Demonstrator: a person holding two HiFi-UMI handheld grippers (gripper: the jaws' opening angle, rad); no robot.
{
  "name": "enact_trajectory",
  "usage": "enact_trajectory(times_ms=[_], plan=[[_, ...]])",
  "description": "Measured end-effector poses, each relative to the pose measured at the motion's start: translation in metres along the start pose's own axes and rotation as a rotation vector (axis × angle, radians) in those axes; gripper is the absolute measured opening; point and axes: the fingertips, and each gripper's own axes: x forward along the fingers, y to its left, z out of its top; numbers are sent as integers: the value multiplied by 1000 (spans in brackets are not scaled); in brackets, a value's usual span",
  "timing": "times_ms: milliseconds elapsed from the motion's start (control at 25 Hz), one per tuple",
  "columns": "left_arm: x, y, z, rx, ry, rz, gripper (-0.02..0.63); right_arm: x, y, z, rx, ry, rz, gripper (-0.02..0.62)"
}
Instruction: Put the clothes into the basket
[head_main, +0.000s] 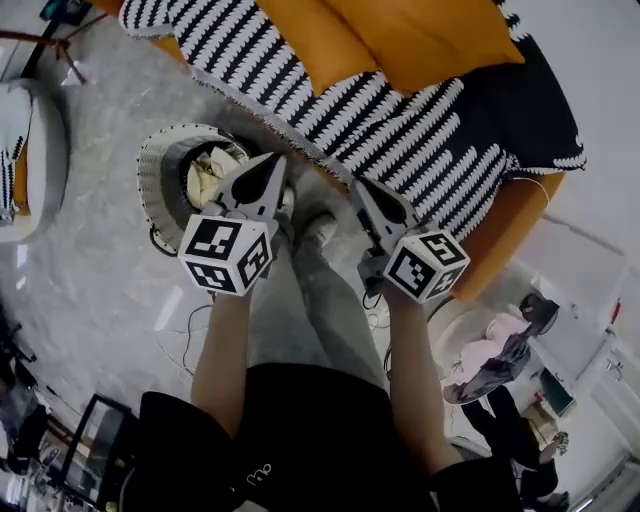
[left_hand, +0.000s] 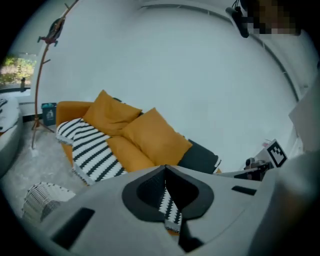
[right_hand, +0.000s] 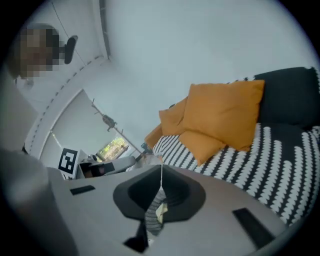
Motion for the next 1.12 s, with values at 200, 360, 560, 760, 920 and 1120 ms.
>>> enact_trajectory(times_ms=[200, 360, 560, 760, 920, 1120], plan=[[19, -97, 60, 86, -30, -153, 9, -105, -35, 75, 64, -263, -164, 14], [22, -171, 106, 90, -82, -255, 9, -198, -56, 125, 84, -472, -285, 14], [12, -261, 150, 137, -141, -366, 9, -286, -46, 179, 48, -673, -380, 12], [2, -332, 177, 356, -163, -339, 9, -334, -18, 229, -64, -794, -399, 12], [-8, -377, 197, 436, -205, -373, 9, -364, 1, 251, -181, -808, -460, 12], [-13, -410, 234, 487, -268, -410, 9, -389, 16, 283, -274, -831, -495, 12]])
